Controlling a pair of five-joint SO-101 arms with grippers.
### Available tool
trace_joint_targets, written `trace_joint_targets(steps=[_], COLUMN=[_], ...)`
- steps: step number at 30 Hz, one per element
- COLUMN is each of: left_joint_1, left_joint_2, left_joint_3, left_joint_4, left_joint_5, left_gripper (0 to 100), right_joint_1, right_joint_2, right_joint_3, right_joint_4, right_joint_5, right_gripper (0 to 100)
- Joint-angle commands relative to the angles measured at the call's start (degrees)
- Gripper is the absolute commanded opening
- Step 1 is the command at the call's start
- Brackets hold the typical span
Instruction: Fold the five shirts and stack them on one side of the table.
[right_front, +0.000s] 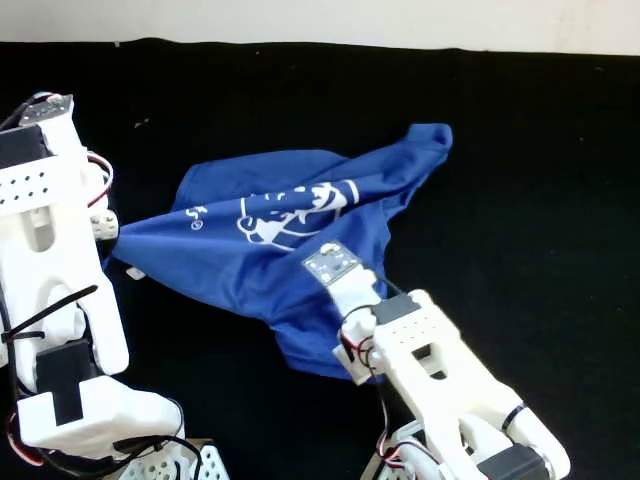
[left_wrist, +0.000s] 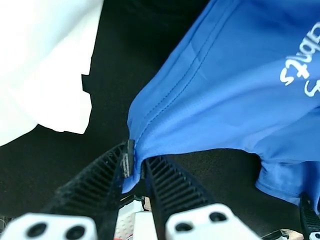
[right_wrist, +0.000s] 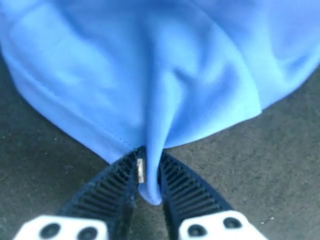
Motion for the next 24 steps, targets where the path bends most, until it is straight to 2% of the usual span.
trace_joint_targets(steps=[1,8,11,15,17,24], left_joint_1=[1.1,3.74,7.6,12.09,13.85,15.25], left_joint_2=[-2.15,-2.59,-2.77,-2.86,-2.86,-9.54], left_joint_3=[4.0,12.79,11.56,3.21,-3.82,-20.7], left_joint_4=[-0.09,-0.18,0.26,2.55,5.01,5.54], left_joint_5=[-0.18,0.26,5.19,9.23,10.55,10.81], left_gripper=[1,1,1,1,1,1], right_joint_1=[6.46,17.27,20.79,23.52,25.1,32.04], right_joint_2=[-0.75,-0.75,-0.84,-0.75,-0.75,-0.75], right_joint_3=[-4.35,-20.7,-28.62,-39.87,-45.67,-65.45], right_joint_4=[0.66,16.4,17.19,17.8,17.8,17.71], right_joint_5=[-0.53,-0.44,-0.44,-0.26,2.2,8.09], right_gripper=[0.5,0.5,0.5,0.5,0.5,0.5])
